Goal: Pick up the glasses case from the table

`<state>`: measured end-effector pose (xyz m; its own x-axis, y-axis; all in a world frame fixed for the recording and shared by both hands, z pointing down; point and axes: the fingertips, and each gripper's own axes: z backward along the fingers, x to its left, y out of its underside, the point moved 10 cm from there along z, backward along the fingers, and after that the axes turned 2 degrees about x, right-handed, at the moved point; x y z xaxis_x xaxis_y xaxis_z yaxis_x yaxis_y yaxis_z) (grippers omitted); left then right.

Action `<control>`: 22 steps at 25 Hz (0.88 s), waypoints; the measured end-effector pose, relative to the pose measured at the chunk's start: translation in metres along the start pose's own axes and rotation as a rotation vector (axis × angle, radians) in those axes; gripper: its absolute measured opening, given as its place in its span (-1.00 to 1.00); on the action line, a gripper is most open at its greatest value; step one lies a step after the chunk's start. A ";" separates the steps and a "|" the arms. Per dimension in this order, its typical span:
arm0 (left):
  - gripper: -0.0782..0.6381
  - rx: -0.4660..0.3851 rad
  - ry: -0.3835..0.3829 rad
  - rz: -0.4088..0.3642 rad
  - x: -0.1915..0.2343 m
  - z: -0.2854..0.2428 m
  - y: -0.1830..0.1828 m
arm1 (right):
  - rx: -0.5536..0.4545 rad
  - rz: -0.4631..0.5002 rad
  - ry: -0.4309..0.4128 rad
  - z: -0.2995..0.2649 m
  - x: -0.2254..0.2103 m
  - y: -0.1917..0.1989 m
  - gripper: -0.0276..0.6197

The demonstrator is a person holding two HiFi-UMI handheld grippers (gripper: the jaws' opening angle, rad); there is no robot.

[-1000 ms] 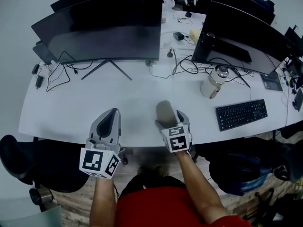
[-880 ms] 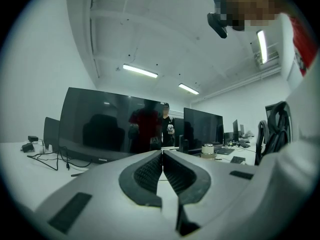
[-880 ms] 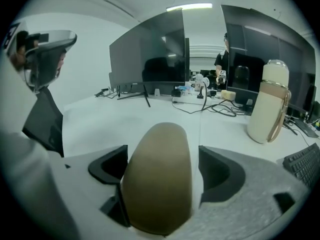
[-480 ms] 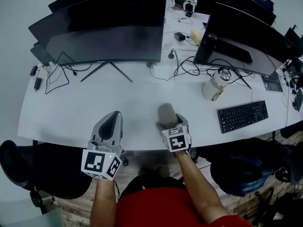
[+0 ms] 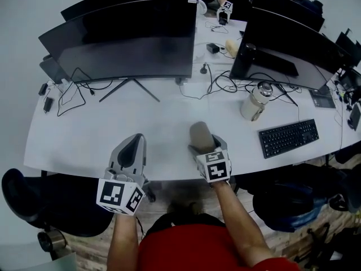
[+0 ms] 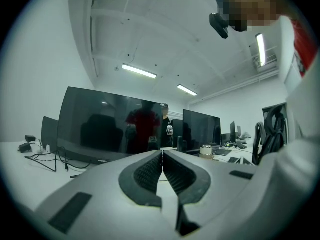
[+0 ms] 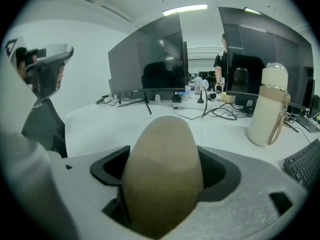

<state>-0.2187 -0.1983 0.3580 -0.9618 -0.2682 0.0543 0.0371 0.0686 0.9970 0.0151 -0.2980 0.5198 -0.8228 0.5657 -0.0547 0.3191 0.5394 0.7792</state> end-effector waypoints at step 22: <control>-0.75 -0.062 0.148 -0.048 -0.027 0.025 -0.020 | -0.401 -0.026 -0.048 0.183 0.029 -0.070 0.31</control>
<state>-0.2006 -0.1685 0.3352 -0.9124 -0.4091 0.0101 0.0135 -0.0055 0.9999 0.0554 -0.2055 0.3495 -0.8023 0.5885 -0.0995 0.0813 0.2730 0.9586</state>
